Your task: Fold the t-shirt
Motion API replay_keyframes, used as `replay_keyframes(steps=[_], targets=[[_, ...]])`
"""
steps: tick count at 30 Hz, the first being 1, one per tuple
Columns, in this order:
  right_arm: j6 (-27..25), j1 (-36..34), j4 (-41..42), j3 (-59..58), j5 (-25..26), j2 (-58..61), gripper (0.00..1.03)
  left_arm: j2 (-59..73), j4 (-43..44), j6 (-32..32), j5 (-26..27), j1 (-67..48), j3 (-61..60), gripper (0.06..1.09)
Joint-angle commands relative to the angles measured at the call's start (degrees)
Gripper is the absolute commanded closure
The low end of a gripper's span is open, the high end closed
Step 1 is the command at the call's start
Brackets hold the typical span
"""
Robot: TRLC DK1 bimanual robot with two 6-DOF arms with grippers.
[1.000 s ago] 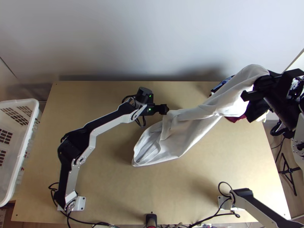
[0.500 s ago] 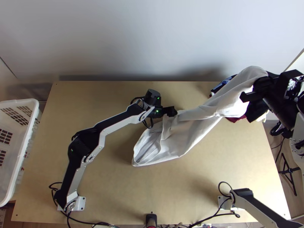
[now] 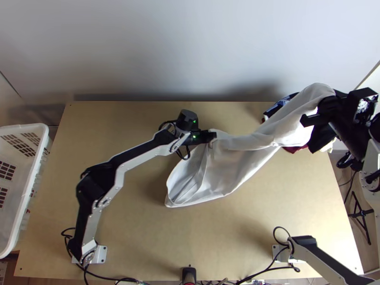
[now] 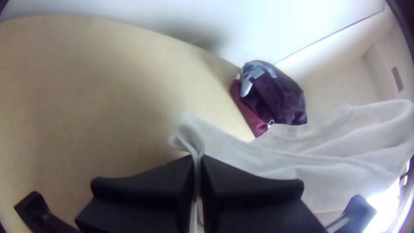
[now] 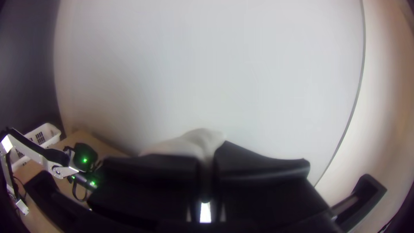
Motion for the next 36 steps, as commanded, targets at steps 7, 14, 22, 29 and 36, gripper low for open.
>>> replay_keyframes(steps=[7,14,22,29,36], targets=[[0.86,-2.10,4.02,-2.62,1.46,0.88,1.00,-18.89,-0.95,3.61,-4.61,8.64,-2.61,1.00],[1.12,-2.10,11.93,0.98,9.64,6.07,1.00,-26.72,-0.86,5.28,-9.88,17.17,3.72,1.02],[5.08,-2.89,12.29,10.30,14.74,10.90,1.00,-37.18,-1.30,6.25,-13.66,23.93,6.79,1.03],[5.95,-2.89,10.88,11.62,14.65,7.65,1.00,-50.36,-0.60,7.83,-16.56,24.81,-0.06,1.04],[6.39,1.33,5.52,10.21,12.54,0.35,1.00,-62.40,-1.13,7.13,-19.02,22.79,-7.71,1.04]])
